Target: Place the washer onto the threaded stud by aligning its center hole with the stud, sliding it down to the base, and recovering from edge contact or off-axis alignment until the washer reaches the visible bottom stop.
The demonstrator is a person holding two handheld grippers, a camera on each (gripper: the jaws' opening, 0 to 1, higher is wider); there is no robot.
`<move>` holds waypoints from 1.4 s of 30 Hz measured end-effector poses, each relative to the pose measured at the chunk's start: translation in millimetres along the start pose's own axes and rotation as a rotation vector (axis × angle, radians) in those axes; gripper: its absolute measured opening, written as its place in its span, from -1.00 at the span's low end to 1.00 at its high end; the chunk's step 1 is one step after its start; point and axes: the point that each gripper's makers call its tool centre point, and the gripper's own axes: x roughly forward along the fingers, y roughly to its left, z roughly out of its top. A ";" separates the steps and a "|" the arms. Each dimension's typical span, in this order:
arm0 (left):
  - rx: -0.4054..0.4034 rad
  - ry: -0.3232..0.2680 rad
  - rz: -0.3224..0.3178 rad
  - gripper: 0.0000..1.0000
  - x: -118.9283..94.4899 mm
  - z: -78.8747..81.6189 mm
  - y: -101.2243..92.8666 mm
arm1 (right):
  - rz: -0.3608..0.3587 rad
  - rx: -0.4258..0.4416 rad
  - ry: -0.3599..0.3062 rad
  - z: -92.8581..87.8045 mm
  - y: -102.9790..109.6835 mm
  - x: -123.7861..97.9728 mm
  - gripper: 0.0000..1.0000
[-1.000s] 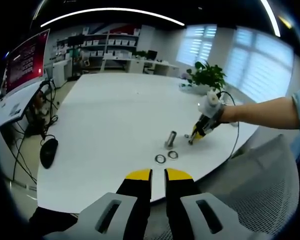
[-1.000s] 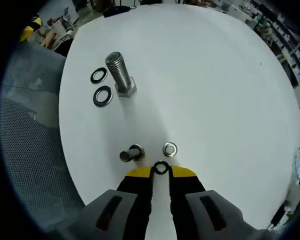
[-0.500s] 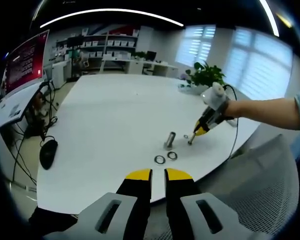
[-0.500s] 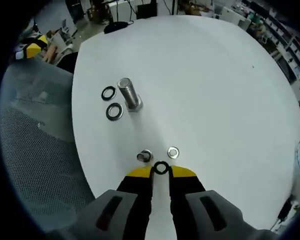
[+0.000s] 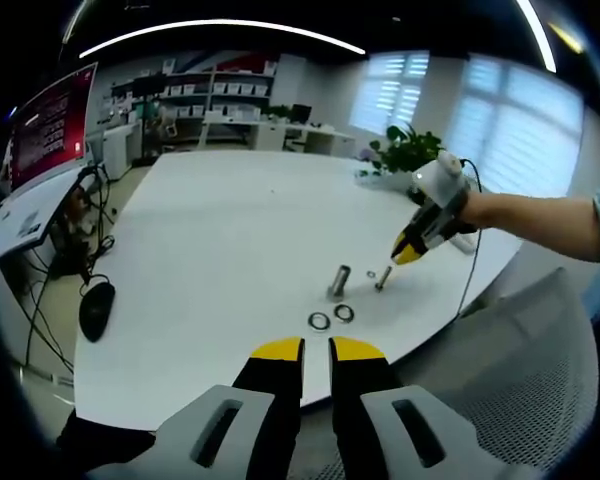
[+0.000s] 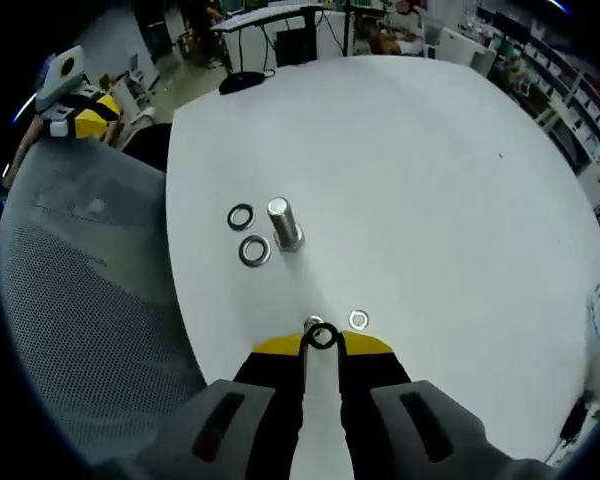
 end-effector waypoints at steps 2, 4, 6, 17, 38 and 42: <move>-0.003 -0.002 -0.001 -0.86 -0.3 0.2 0.0 | 0.007 -0.013 0.009 0.7 2.4 0.2 -0.73; -0.003 0.000 0.000 -0.86 -0.2 -0.2 0.1 | 0.012 -0.022 0.015 1.7 3.6 0.8 -0.73; 0.000 0.012 0.003 -0.86 0.4 -1.8 0.2 | 0.015 -0.032 0.026 2.4 4.7 2.4 -0.73; -0.002 0.008 0.004 -0.86 0.0 -1.4 0.5 | 0.026 -0.060 0.081 -0.7 3.8 13.6 -0.73; -0.010 0.009 0.012 -0.86 0.2 -1.6 2.1 | 0.060 -0.107 0.168 -15.3 9.0 44.7 -0.73; -0.013 0.009 0.015 -0.86 0.1 -1.5 2.5 | 0.060 -0.128 0.186 -18.5 9.2 51.6 -0.73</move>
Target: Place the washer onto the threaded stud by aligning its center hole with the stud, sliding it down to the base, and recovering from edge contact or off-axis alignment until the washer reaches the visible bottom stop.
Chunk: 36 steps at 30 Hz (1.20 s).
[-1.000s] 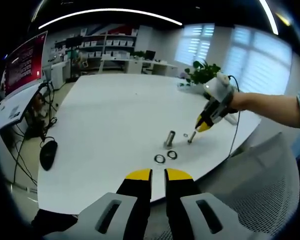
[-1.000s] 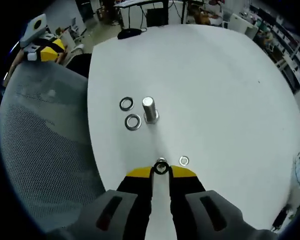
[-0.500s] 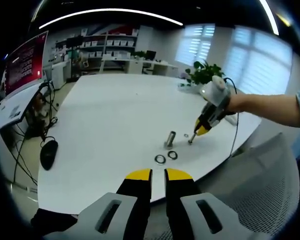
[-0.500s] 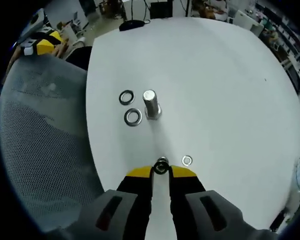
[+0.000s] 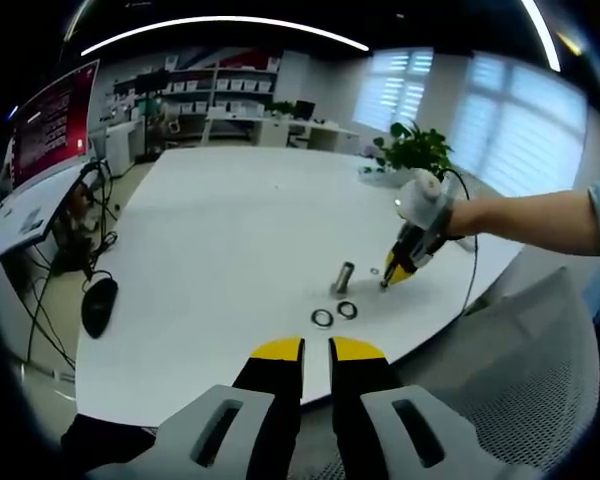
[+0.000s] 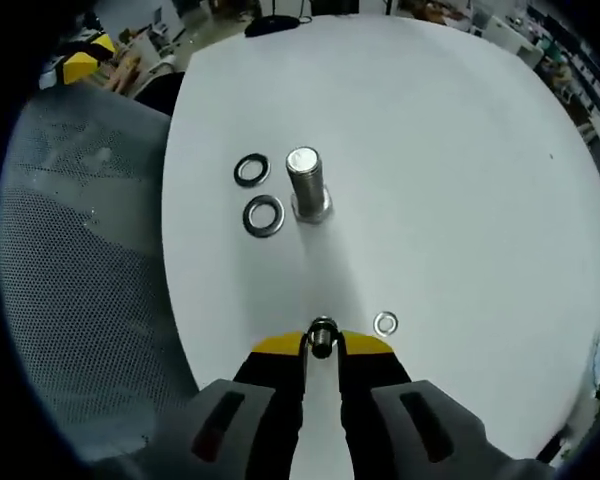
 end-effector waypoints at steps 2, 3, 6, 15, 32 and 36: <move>0.000 0.001 0.001 -0.86 0.0 -0.2 0.2 | 0.000 -0.002 0.003 -0.1 -0.3 2.6 -0.72; -0.001 0.001 0.001 -0.86 0.1 -0.1 0.3 | -0.002 -0.004 0.003 -0.1 -0.7 4.0 -0.72; -0.003 -0.001 0.001 -0.86 0.0 0.2 0.5 | -0.004 -0.030 -0.003 -0.4 1.3 8.1 -0.71; -0.004 0.003 0.002 -0.86 0.0 -0.7 0.5 | 0.005 0.008 -0.037 -12.1 -0.2 6.0 -0.44; -0.009 0.000 0.005 -0.87 -0.1 -0.3 1.5 | -0.084 0.140 -0.085 -16.2 -51.0 7.0 -0.50; -0.011 0.002 0.007 -0.87 0.1 -0.4 1.8 | -0.069 0.149 -0.088 -10.9 -49.5 14.3 -0.52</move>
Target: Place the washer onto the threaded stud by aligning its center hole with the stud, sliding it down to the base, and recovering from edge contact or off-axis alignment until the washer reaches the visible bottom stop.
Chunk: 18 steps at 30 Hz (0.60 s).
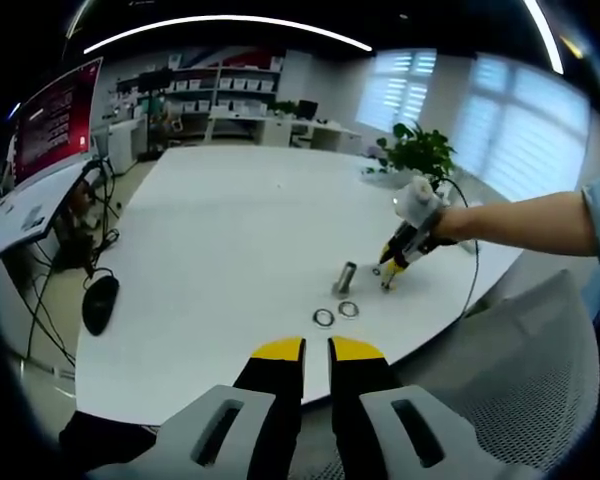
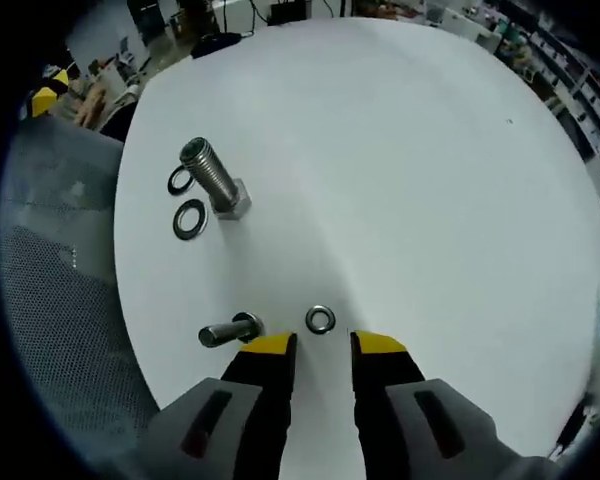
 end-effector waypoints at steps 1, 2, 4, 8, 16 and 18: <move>0.000 0.000 0.000 -0.87 0.1 0.0 0.0 | 0.004 0.009 -0.003 1.0 0.4 1.0 -0.52; -0.001 0.001 0.000 -0.87 0.1 -0.2 0.0 | 0.007 0.013 -0.004 1.6 0.2 2.0 -0.52; -0.001 0.001 0.001 -0.87 0.1 -0.3 0.3 | 0.012 0.018 0.005 1.3 -0.1 4.3 -0.52; -0.005 0.001 0.005 -0.87 0.4 0.0 1.0 | 0.006 0.006 0.010 2.8 -0.2 3.2 -0.59; -0.005 0.000 0.003 -0.87 0.6 0.3 1.0 | -0.005 -0.053 0.039 0.4 0.2 4.0 -0.92; -0.007 -0.002 0.002 -0.87 0.6 0.6 0.8 | -0.014 -0.062 0.040 -1.6 0.0 5.3 -0.93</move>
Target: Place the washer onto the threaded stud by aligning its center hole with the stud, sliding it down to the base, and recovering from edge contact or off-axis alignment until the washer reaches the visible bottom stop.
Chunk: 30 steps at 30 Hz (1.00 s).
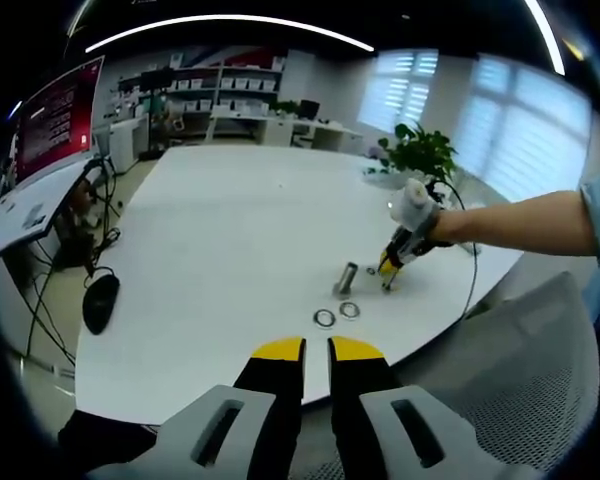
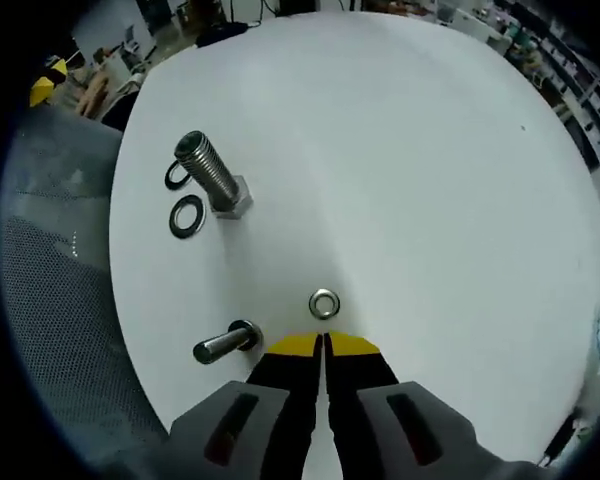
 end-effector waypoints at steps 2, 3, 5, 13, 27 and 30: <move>0.002 0.001 0.000 -0.87 0.1 0.1 -0.1 | 0.012 0.024 0.006 -1.2 0.5 -0.8 -0.87; 0.003 0.001 -0.001 -0.87 0.2 0.0 -0.1 | -0.001 0.038 -0.005 1.3 -1.6 -1.4 -0.77; 0.004 0.003 -0.002 -0.87 0.3 -0.1 -0.3 | -0.002 0.044 -0.022 6.5 -3.5 -4.1 -0.67; 0.003 0.009 0.002 -0.88 0.3 -1.3 0.4 | 0.013 0.016 -0.073 33.6 -2.7 0.4 -0.58; 0.000 0.021 0.009 -0.88 0.6 -3.5 1.4 | 0.015 -0.047 -0.049 41.5 1.1 8.5 -0.71; 0.001 0.022 0.011 -0.88 0.6 -3.8 1.7 | 0.015 -0.044 -0.050 41.1 2.2 8.1 -0.71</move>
